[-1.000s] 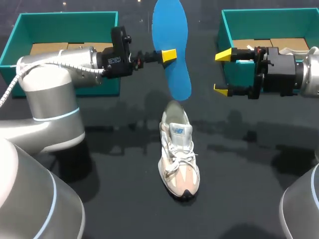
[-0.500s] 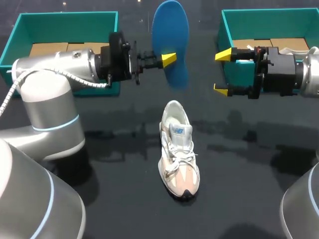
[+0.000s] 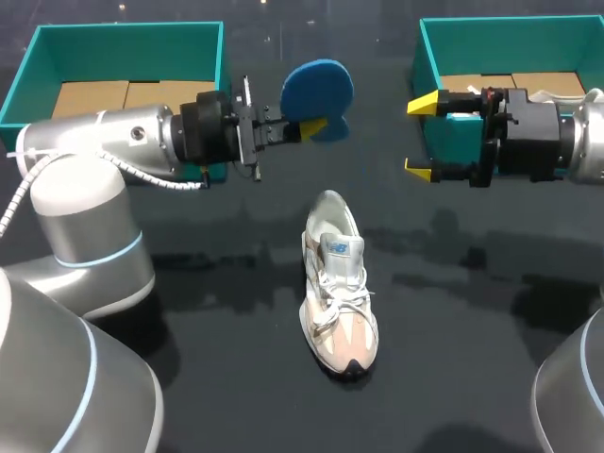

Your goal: Take the shoe out of the shoebox, open the shoe tongue, remove and reinsert the insole, then place the shoe into the shoebox

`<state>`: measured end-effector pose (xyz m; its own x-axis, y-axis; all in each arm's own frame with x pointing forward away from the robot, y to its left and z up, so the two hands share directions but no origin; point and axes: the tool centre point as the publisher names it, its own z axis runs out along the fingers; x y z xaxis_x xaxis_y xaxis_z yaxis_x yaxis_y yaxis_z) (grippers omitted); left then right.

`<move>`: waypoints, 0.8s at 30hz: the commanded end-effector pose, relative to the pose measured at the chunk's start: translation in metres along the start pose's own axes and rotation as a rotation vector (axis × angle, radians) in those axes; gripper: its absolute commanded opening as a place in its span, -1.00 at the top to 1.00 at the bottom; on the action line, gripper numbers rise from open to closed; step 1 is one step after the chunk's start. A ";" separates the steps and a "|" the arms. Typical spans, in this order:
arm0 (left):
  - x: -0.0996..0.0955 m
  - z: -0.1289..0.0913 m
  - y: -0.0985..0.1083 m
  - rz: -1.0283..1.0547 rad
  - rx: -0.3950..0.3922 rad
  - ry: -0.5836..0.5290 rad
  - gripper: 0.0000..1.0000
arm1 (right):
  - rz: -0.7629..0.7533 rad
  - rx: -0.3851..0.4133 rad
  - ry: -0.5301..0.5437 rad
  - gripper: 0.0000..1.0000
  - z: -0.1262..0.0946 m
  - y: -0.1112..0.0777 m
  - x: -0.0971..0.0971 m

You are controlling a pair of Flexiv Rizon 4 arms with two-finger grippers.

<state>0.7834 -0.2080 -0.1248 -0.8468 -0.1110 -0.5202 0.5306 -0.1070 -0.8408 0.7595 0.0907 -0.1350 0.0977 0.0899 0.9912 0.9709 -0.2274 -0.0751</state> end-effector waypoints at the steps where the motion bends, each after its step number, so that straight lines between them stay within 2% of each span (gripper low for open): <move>1: 0.000 0.002 0.000 0.890 0.060 0.081 1.00 | 0.001 -0.001 -0.001 -1.00 0.002 0.000 -0.001; 3: -0.005 0.001 0.004 1.043 0.045 0.084 1.00 | 0.001 -0.001 -0.001 -1.00 0.002 0.000 -0.001; 13: -0.005 0.001 0.004 1.043 0.045 0.084 1.00 | 0.001 -0.001 -0.001 -1.00 0.002 0.000 -0.001; 18: 0.001 0.009 0.006 1.238 0.012 0.130 1.00 | 0.001 -0.001 -0.001 -1.00 0.002 0.000 -0.001; 20: 0.002 0.013 0.008 1.294 0.001 0.180 1.00 | 0.001 -0.001 -0.001 -1.00 0.002 0.000 -0.001; 21: 0.001 0.013 0.009 1.316 -0.028 0.197 1.00 | 0.001 -0.001 -0.001 -1.00 0.002 0.000 -0.001; 24: 0.001 0.013 0.009 1.316 -0.028 0.197 1.00 | 0.001 -0.001 -0.001 -1.00 0.002 0.000 -0.001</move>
<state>0.7848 -0.2189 -0.1305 -0.1794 -0.0791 -0.9806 0.9836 -0.0337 -0.1773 0.7592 0.0907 -0.1347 0.0986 0.0905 0.9910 0.9707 -0.2279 -0.0758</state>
